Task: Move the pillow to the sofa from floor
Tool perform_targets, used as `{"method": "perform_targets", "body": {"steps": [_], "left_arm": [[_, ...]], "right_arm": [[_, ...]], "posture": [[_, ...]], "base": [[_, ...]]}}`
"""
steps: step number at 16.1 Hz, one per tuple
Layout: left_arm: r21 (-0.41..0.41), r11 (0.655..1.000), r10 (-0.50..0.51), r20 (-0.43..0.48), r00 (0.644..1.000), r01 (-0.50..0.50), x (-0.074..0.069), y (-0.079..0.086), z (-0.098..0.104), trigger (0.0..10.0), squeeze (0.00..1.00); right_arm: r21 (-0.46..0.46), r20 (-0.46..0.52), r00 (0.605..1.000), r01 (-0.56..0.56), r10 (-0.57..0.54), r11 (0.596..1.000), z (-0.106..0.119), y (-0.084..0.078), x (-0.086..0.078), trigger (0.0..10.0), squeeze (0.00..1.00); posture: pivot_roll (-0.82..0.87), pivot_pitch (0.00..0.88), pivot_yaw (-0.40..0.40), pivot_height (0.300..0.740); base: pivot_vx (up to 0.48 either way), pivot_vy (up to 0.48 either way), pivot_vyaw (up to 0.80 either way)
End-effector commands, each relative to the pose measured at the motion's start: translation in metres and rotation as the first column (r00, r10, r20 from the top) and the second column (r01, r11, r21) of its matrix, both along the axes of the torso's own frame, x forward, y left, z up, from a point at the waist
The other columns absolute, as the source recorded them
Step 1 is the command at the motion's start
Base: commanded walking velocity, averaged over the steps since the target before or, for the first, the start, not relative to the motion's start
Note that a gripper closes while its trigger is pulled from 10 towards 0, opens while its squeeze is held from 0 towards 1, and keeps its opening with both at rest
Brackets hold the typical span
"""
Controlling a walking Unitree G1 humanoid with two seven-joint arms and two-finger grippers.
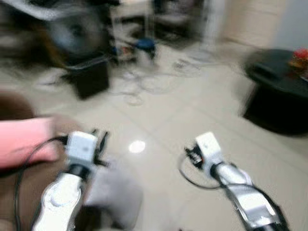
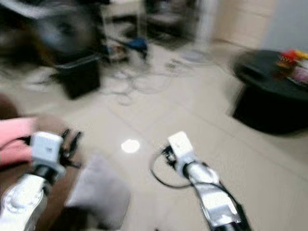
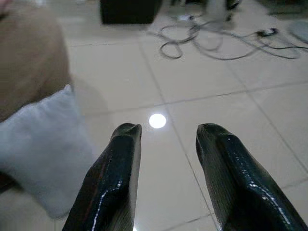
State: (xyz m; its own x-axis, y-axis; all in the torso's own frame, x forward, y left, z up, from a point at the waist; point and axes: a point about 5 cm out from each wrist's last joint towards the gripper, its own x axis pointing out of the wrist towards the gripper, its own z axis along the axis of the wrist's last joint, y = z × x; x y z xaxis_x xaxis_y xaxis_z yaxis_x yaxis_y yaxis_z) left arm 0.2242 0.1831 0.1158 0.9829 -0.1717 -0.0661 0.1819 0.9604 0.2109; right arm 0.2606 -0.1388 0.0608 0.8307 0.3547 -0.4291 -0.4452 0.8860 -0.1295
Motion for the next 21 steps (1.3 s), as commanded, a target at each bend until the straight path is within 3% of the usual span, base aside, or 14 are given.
{"method": "perform_targets", "body": {"steps": [1, 4, 17, 21], "left_arm": [[0.021, 1.0, 0.016, 0.002, 1.0, -0.016, -0.001, 0.005, 0.001, 10.0, 0.0], [0.024, 0.999, 0.021, 0.005, 1.0, -0.021, -0.001, 0.006, 0.001, 10.0, 0.0], [0.035, 0.998, 0.051, -0.05, 0.997, -0.05, 0.002, 0.01, -0.008, 10.0, 0.0], [0.035, 0.998, 0.05, -0.042, 0.998, -0.048, 0.006, 0.011, -0.008, 10.0, 0.0]], "right_arm": [[0.012, 0.036, 0.999, -0.026, 0.025, 1.0, 0.008, 0.007, 0.003, 10.0, 0.0], [0.067, 0.022, 0.999, 0.027, -0.028, 0.997, 0.006, 0.003, 0.003, 10.0, 0.0], [0.038, 0.032, 0.997, 0.062, -0.063, 0.997, 0.005, -0.002, 0.009, 10.0, 0.0], [0.056, 0.052, 0.996, 0.067, -0.07, 0.996, 0.008, 0.0, 0.01, 10.0, 0.0]], "posture": [[0.11, 0.0, 0.005, 0.707], [0.11, 0.0, 0.005, 0.707], [0.11, 0.0, 0.007, 0.707], [0.11, 0.0, 0.005, 0.669]], "base": [[0.33, 0.0, 0.8], [0.206, 0.0, 0.27], [0.0, 0.0, 0.0], [0.0, 0.0, 0.0]]}}
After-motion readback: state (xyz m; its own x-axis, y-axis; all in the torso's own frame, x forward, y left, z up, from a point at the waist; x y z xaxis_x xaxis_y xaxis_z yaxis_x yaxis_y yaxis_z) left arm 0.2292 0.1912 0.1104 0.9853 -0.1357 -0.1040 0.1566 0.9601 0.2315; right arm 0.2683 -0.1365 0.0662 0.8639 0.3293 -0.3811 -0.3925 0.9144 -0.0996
